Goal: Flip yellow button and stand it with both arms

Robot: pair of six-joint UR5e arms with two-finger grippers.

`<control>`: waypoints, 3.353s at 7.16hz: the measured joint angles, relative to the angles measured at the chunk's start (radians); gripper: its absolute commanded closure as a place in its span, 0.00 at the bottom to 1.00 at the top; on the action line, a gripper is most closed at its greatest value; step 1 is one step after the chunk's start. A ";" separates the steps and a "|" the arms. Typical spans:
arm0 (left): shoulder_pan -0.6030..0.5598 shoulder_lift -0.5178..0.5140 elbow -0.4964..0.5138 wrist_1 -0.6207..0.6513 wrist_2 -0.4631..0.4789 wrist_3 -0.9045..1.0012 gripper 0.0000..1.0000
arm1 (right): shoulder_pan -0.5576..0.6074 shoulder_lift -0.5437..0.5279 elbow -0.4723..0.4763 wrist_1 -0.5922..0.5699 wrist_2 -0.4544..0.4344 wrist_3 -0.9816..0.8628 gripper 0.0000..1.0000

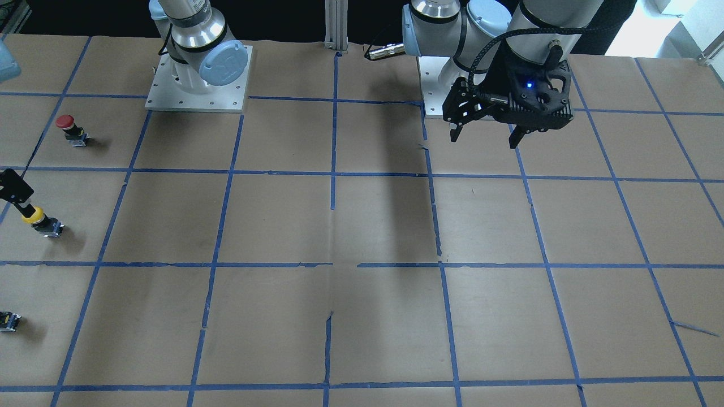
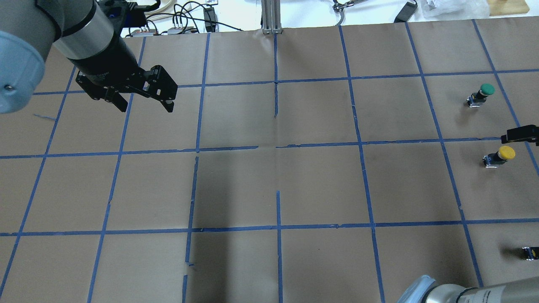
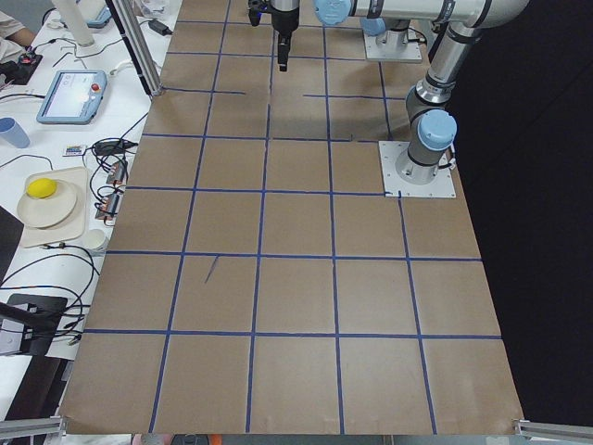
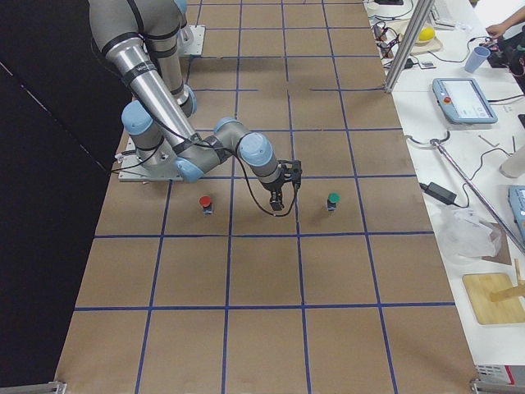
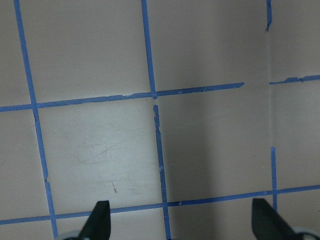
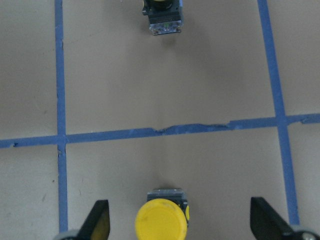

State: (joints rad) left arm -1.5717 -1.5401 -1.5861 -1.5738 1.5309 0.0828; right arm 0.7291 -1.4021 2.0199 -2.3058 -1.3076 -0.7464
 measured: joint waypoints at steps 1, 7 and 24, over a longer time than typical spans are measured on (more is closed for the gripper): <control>0.000 0.000 0.001 0.000 0.000 0.000 0.00 | 0.004 -0.016 -0.070 0.114 -0.030 0.011 0.01; 0.001 0.002 0.001 -0.002 0.000 0.000 0.00 | 0.326 -0.114 -0.343 0.582 -0.189 0.432 0.01; 0.005 0.002 0.002 0.000 0.000 0.000 0.00 | 0.825 -0.251 -0.384 0.892 -0.254 0.920 0.00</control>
State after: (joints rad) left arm -1.5669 -1.5379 -1.5843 -1.5742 1.5309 0.0828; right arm 1.5545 -1.6535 1.6359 -1.4133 -1.5611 0.1734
